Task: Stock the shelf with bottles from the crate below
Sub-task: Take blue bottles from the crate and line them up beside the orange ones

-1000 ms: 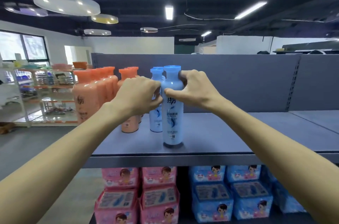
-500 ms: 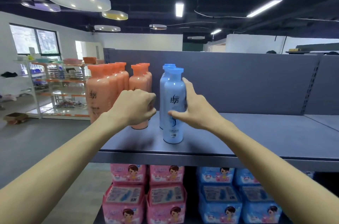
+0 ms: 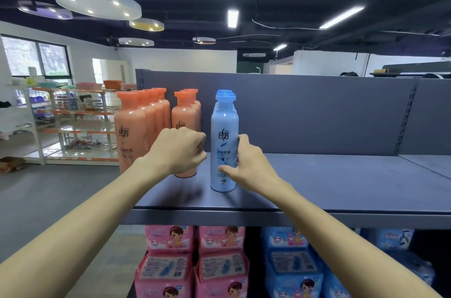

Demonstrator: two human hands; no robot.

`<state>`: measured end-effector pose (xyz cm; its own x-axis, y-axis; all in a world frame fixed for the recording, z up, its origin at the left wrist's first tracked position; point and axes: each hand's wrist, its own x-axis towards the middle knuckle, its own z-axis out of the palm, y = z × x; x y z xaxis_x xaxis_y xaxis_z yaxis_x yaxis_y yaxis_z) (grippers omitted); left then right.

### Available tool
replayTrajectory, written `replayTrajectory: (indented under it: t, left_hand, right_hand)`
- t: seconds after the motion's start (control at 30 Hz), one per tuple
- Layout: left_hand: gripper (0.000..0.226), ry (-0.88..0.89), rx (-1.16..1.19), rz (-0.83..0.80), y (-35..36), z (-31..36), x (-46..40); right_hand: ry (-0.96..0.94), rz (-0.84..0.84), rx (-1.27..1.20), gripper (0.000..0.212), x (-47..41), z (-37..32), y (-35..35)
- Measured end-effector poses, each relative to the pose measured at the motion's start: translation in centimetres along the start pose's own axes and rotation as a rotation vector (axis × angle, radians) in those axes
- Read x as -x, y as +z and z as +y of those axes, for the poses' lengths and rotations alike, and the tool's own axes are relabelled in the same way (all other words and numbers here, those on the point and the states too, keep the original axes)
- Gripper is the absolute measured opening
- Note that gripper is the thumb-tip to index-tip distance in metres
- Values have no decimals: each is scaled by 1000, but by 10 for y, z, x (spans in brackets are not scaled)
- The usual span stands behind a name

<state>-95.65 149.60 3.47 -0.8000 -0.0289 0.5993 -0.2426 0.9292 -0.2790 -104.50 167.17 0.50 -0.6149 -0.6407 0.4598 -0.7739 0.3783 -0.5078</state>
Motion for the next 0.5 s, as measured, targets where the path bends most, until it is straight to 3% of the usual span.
replayTrajectory:
  t: [0.5]
  left_hand:
    - [16, 9, 44, -18, -3, 11, 23]
  right_hand:
    - [54, 46, 77, 49, 10, -8, 6]
